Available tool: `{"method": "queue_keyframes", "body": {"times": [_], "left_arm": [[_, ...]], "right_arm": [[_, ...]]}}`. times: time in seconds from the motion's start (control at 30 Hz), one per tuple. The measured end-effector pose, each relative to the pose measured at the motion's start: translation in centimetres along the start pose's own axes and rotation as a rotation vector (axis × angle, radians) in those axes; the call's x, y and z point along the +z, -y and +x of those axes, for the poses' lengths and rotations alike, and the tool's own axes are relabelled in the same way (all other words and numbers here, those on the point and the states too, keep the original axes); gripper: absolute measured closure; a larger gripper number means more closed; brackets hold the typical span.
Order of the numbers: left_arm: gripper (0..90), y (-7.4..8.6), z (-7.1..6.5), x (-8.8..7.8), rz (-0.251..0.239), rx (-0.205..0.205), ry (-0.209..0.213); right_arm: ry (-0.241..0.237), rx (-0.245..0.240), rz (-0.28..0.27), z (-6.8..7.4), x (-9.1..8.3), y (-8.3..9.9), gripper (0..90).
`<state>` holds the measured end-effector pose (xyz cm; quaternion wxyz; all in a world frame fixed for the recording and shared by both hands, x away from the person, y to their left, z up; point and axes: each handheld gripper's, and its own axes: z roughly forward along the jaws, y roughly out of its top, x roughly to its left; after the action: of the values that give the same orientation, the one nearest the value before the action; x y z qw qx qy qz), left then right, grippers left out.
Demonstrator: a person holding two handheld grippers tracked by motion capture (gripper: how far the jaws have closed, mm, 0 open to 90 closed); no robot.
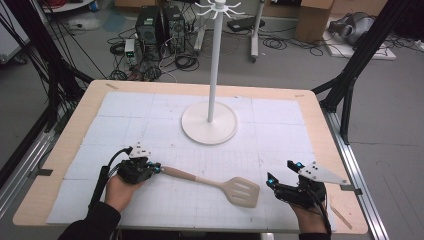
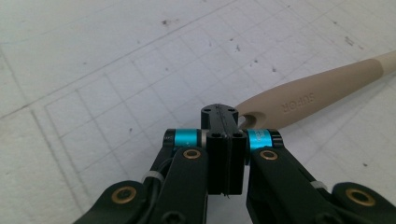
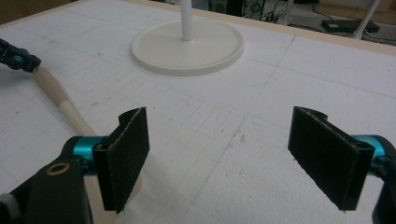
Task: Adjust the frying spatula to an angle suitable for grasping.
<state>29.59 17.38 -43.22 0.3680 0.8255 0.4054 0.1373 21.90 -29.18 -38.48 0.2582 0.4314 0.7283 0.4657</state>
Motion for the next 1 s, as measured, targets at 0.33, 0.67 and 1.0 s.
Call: {"method": "queue_keyframes", "body": {"times": [0.33, 0.67, 1.0], "left_arm": [[89.6, -1.6, -2.8, 1.2, 0.003, 0.041, 0.048], [89.6, -2.1, -2.9, 0.9, -0.028, 0.036, 0.018], [69.6, -1.3, 0.1, -2.9, -0.173, -0.075, -0.040]], "right_arm": [[0.004, 0.007, -0.002, -0.1, -0.1, 0.0, 19.7], [0.010, 0.014, -0.013, -0.3, -0.5, 0.1, 19.7], [0.019, 0.019, -0.013, -0.5, -0.7, 0.2, 19.7]]}}
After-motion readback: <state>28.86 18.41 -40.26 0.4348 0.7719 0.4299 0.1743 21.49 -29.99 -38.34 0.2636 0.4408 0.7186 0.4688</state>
